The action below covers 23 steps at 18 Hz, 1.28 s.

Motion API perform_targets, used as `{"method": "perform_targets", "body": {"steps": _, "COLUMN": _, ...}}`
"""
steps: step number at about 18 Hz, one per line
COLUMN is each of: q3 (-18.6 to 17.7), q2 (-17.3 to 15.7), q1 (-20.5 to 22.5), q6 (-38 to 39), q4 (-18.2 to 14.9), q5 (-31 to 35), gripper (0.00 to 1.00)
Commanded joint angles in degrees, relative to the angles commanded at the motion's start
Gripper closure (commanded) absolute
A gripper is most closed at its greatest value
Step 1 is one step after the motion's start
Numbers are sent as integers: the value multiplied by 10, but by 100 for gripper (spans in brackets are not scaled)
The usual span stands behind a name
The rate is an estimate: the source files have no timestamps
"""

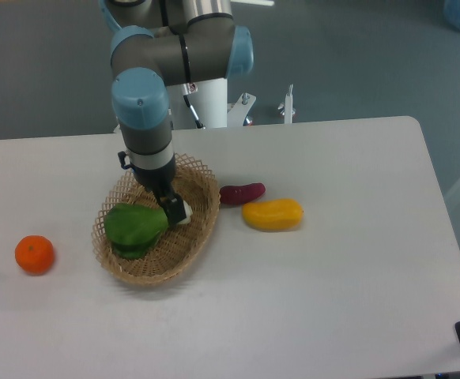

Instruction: Place the green vegetable in the basket

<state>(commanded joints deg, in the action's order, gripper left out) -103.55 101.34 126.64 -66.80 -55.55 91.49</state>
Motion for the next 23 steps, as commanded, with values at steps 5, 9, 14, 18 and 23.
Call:
{"method": "perform_targets", "body": {"steps": 5, "q3": 103, "q2": 39, "q1": 35, "q6": -11, "q4": -3, "q5": 0, "gripper": 0}}
{"method": "perform_targets", "body": {"steps": 9, "q3": 171, "q2": 90, "q1": 74, "q6": -24, "q4": -8, "q5": 0, "gripper": 0}}
{"method": "perform_targets", "body": {"steps": 14, "q3": 229, "q2": 150, "q1": 111, "q6": -48, "q4": -9, "q5": 0, "gripper": 0}}
{"method": "perform_targets", "body": {"steps": 18, "q3": 262, "q2": 189, "q1": 137, "q6": -74, "q4": -17, "q5": 1, "gripper": 0}}
{"method": "perform_targets", "body": {"steps": 23, "q3": 283, "q2": 206, "q1": 176, "q6": -122, "q4": -38, "q5": -2, "gripper": 0}}
